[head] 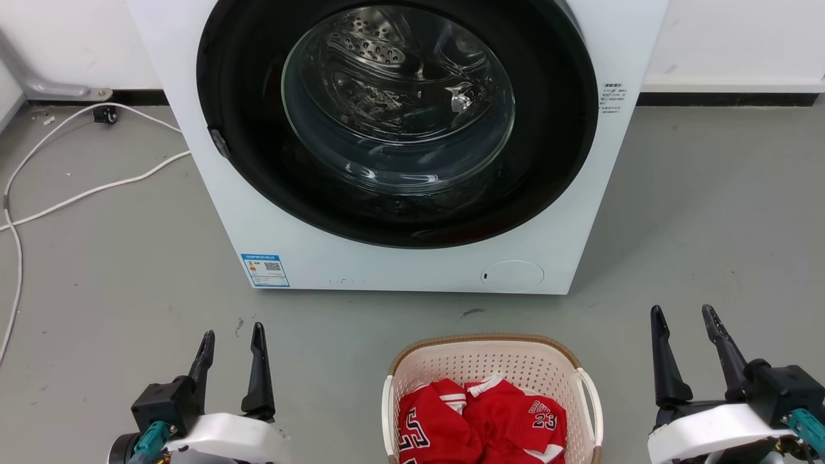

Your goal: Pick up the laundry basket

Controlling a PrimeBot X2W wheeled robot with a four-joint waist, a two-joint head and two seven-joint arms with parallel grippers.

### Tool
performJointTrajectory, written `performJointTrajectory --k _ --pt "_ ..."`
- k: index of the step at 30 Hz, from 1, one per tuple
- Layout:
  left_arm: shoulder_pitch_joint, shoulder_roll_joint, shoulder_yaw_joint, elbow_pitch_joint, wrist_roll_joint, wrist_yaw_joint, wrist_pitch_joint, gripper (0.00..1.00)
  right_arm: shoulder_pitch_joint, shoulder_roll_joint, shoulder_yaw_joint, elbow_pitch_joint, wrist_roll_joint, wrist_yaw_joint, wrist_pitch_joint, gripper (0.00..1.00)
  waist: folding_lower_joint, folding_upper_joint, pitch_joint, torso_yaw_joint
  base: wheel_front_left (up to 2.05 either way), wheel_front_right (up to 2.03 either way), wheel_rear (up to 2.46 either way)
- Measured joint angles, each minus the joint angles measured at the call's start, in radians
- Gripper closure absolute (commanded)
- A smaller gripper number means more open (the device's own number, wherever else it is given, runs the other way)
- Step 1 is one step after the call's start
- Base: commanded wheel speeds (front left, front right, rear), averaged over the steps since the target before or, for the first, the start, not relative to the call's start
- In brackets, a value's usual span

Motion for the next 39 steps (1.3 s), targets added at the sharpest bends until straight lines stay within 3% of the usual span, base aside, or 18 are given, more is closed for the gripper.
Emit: performJointTrajectory --k 27,39 --pt "0.016 0.0 -0.002 0.017 0.165 0.009 -0.05 0.0 0.01 -0.001 -0.003 0.0 -0.168 0.0 -0.05 0.0 -0.0001 0.0 -0.003 0.003 0.0 0.0 0.0" --pt "0.016 0.0 0.003 0.03 0.162 0.003 -0.051 0.0 0.015 -0.001 -0.003 0.003 -0.174 0.0 -0.052 0.0 -0.0001 0.0 -0.006 0.0 0.0 0.0 0.0"
